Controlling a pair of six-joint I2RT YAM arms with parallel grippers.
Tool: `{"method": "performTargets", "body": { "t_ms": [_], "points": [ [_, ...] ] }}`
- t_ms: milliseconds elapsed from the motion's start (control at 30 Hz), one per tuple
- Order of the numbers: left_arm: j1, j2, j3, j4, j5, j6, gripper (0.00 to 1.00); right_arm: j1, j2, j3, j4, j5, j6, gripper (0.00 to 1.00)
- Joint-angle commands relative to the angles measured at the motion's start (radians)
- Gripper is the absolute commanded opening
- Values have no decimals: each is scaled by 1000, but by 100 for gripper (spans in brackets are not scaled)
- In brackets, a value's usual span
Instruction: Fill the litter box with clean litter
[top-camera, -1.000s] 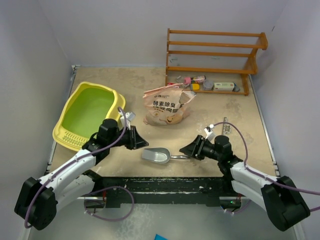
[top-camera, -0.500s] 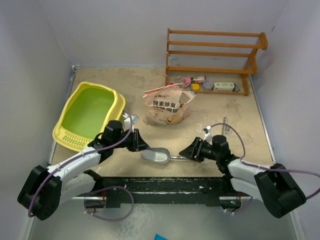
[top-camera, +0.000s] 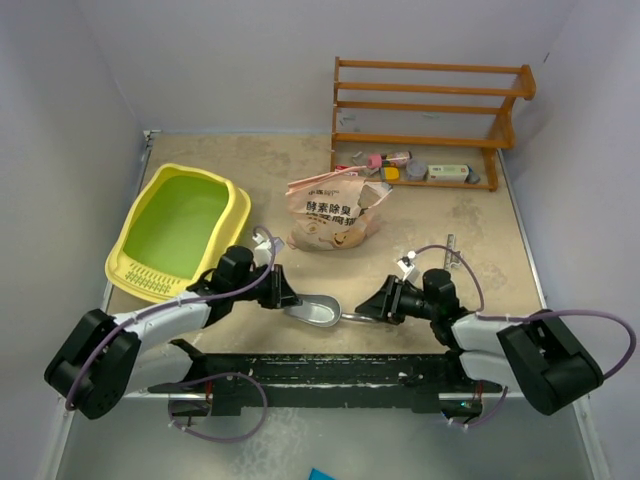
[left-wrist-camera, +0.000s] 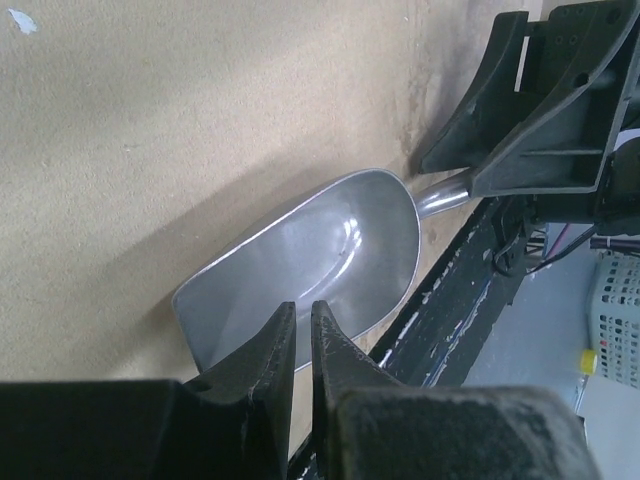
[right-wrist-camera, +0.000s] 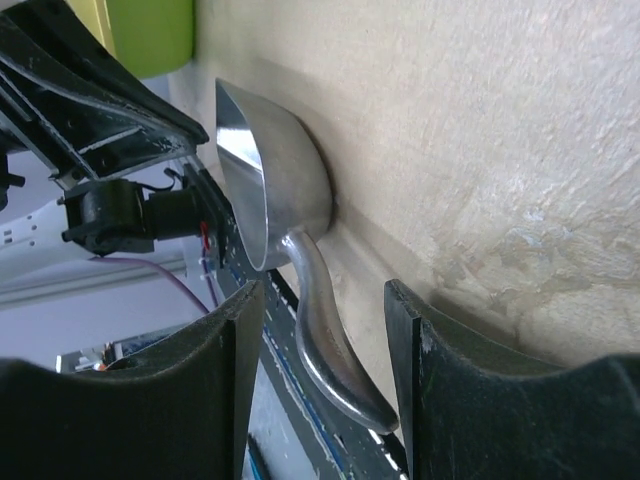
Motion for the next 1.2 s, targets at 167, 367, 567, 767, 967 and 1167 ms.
{"method": "performTargets", "body": {
  "t_ms": [167,367,567,767,967,1167],
  "points": [
    [-42,61,-4,100,-32,-6,14,-1,58,49,-10,-128,-41,55],
    [-61,120,9,131,-45,0,14,-1,44,63,-40,-154,-69,56],
    [-95,178,21,173,-59,-6,14,1,90,74,-3,-171,-59,54],
    [-148,227,33,215,-85,-23,14,2,100,82,51,-157,-27,51],
    [-204,303,64,264,-105,-35,14,4,58,129,17,-105,-16,49],
    [-234,385,94,331,-97,-50,14,7,126,159,29,-90,-58,50]
  ]
}}
